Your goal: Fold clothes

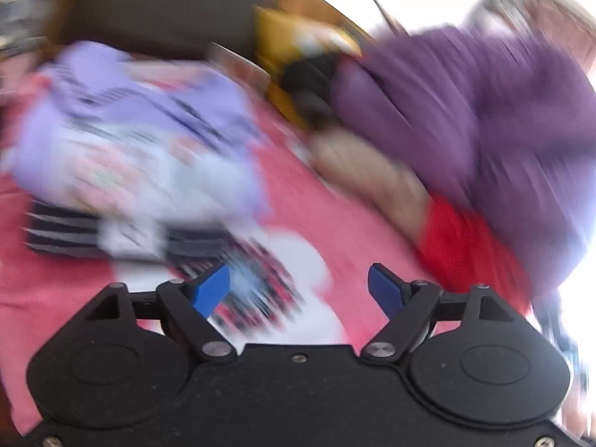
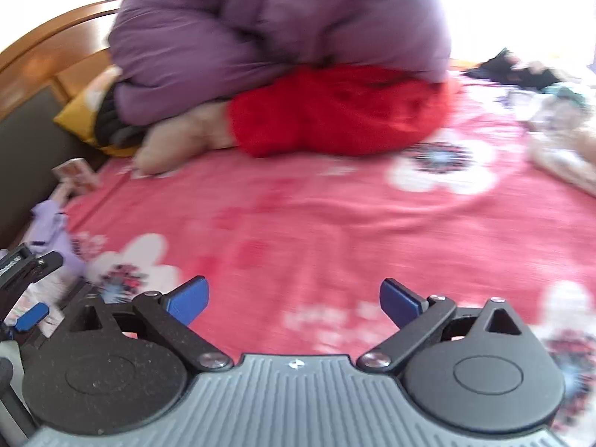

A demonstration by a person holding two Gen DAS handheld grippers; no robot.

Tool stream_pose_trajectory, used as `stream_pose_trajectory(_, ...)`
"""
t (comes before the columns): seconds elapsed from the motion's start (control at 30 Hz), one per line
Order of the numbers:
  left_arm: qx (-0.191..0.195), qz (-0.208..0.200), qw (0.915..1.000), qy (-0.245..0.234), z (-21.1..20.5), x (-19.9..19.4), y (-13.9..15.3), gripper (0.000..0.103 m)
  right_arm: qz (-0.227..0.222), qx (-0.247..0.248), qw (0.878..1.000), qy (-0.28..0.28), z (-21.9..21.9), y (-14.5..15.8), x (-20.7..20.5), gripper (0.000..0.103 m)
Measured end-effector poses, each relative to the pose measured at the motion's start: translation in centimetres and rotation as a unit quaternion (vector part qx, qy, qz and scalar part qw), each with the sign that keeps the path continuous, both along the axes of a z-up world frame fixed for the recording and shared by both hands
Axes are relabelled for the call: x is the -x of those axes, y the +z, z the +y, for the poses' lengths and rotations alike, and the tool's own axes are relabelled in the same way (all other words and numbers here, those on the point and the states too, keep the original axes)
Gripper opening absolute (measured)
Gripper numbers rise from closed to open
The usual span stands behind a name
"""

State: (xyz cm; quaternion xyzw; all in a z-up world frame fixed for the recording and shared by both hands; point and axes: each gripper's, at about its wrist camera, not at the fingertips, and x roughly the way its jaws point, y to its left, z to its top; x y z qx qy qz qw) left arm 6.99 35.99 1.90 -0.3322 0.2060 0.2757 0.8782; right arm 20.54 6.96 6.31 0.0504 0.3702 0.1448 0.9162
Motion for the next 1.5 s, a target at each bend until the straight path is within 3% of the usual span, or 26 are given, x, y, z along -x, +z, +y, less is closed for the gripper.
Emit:
stream_pose_trajectory(0.13, 0.007, 0.038, 0.9901, -0.135, -6.6, -3.2, 0.0, 0.085, -0.006, 0.015, 0.999, -0.048, -5.6, -0.3, 2.6, 0.101)
stream_pose_trajectory(0.27, -0.050, 0.068, 0.9705, -0.226, -14.9, -4.5, 0.2, 0.090, 0.003, 0.029, 0.995, -0.094, -10.7, -1.0, 5.1, 0.102)
stream_pose_trajectory(0.4, -0.086, 0.080, 0.9485, -0.294, -21.1, -4.6, 0.2, 0.090, 0.006, 0.035, 0.991, -0.132, -15.1, -1.8, 7.8, 0.103)
stream_pose_trajectory(0.57, -0.129, 0.077, 0.9275, -0.342, -26.9, -2.6, 0.5, 0.103, 0.015, 0.057, 0.983, -0.176, -19.9, -3.0, 11.4, 0.103)
stream_pose_trajectory(0.67, -0.165, 0.082, 0.9130, -0.364, -30.0, -1.2, 0.5, 0.103, 0.023, 0.063, 0.978, -0.197, -22.3, -3.6, 13.4, 0.103)
stream_pose_trajectory(0.73, -0.169, 0.083, 0.9060, -0.379, -31.6, -0.3, 0.4, 0.103, 0.032, 0.067, 0.974, -0.212, -23.6, -4.1, 14.7, 0.103)
stream_pose_trajectory(0.9, -0.155, 0.097, 0.8990, -0.398, -34.1, 1.5, 0.1, 0.103, 0.043, 0.058, 0.967, -0.244, -26.1, -5.1, 17.8, 0.103)
stream_pose_trajectory(1.07, -0.166, 0.121, 0.8924, -0.402, -35.7, 3.2, -0.5, 0.103, 0.039, 0.055, 0.969, -0.237, -27.2, -5.5, 20.3, 0.103)
stream_pose_trajectory(1.23, -0.227, 0.141, 0.8766, -0.400, -36.9, 5.0, -0.8, 0.103, 0.040, 0.057, 0.969, -0.236, -27.6, -6.3, 21.7, 0.103)
stream_pose_trajectory(1.5, -0.235, 0.157, 0.8766, -0.390, -36.5, 7.5, -1.7, 0.103, 0.040, 0.052, 0.971, -0.228, -27.8, -6.7, 22.8, 0.103)
